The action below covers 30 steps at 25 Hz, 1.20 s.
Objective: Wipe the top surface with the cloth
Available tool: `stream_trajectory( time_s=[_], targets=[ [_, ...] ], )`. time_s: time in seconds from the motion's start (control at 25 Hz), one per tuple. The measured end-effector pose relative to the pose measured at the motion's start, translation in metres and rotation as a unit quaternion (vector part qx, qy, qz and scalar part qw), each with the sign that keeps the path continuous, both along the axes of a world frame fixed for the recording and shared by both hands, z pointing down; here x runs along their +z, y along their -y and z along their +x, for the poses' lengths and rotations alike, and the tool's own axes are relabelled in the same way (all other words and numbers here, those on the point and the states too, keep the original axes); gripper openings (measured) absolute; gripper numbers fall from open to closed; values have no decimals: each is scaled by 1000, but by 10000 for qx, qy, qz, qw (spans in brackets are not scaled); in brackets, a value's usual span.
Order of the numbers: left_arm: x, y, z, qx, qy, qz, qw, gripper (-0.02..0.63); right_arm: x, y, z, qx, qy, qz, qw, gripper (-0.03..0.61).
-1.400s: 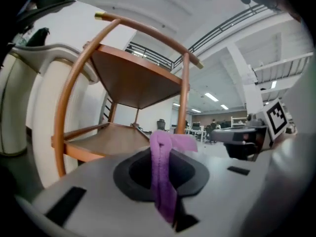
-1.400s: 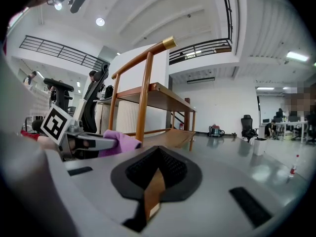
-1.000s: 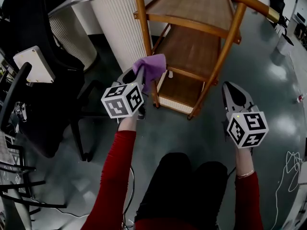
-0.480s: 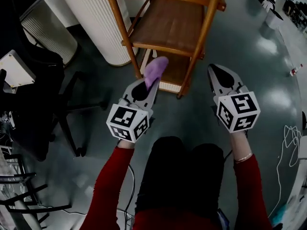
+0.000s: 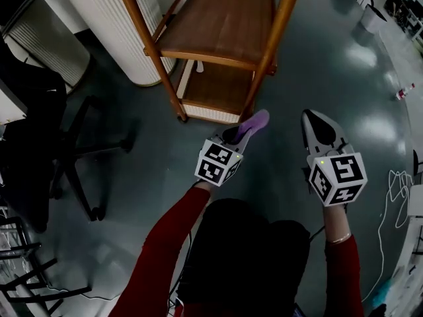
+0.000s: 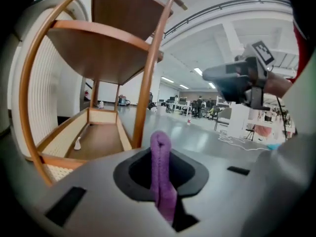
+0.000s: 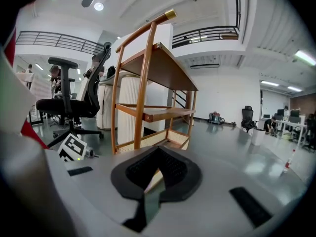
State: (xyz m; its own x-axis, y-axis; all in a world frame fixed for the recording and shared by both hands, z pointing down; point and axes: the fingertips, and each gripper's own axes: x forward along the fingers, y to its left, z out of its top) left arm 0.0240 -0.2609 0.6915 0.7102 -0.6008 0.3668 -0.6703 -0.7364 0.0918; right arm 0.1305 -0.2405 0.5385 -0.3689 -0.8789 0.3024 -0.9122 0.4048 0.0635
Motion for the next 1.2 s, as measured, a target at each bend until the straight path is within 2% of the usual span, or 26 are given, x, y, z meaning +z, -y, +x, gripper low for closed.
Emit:
stream_trajectory(
  time_s=[0.12, 0.24, 0.32, 0.48, 0.56, 0.72, 0.8, 0.88, 0.96, 1.0, 1.08, 1.12, 1.16, 1.2],
  targets=[
    [16, 30, -41, -661, 105, -110, 9977, 48, 5, 1, -1, -28, 8, -45, 10000, 5],
    [21, 56, -100, -1432, 186, -177, 9894, 48, 6, 5, -11, -125, 5, -50, 9999, 5],
    [18, 69, -139, -1914, 336, -144, 9808, 48, 5, 8, -15, -210, 13, -32, 9998, 5],
    [5, 83, -207, -2850, 581, -89, 9567, 48, 4, 17, -22, -428, 95, 25, 9990, 5],
    [6, 79, -231, -3066, 648, -107, 9496, 48, 6, 18, -31, -498, 100, 24, 9987, 5],
    [8, 72, -246, -3216, 669, -170, 9444, 48, 4, 23, -39, -584, 119, 14, 9982, 5],
    [4, 69, -246, -3232, 538, -144, 9447, 48, 4, 29, -42, -592, 131, 34, 9982, 5],
    [-9, 60, -247, -3242, 170, 24, 9458, 48, 9, 35, -48, -579, 131, 39, 9982, 5],
    [-52, 51, -256, -3332, -340, 455, 9411, 48, 16, 39, -56, -585, 87, 9, 9983, 5],
    [-91, 48, -262, -3395, -567, 795, 9355, 48, 18, 41, -58, -604, 43, -6, 9982, 5],
    [-197, 45, -276, -3425, -956, 1689, 9193, 48, 16, 43, -57, -632, -57, -25, 9980, 5],
    [-259, 41, -279, -3368, -1123, 2231, 9078, 48, 13, 44, -54, -621, -98, -33, 9980, 5],
    [-322, 34, -279, -3283, -1270, 2821, 8925, 48, 9, 44, -51, -593, -127, -32, 9982, 5],
    [-383, 25, -279, -3194, -1393, 3419, 8728, 48, 3, 46, -48, -556, -142, -14, 9984, 5]
  ],
)
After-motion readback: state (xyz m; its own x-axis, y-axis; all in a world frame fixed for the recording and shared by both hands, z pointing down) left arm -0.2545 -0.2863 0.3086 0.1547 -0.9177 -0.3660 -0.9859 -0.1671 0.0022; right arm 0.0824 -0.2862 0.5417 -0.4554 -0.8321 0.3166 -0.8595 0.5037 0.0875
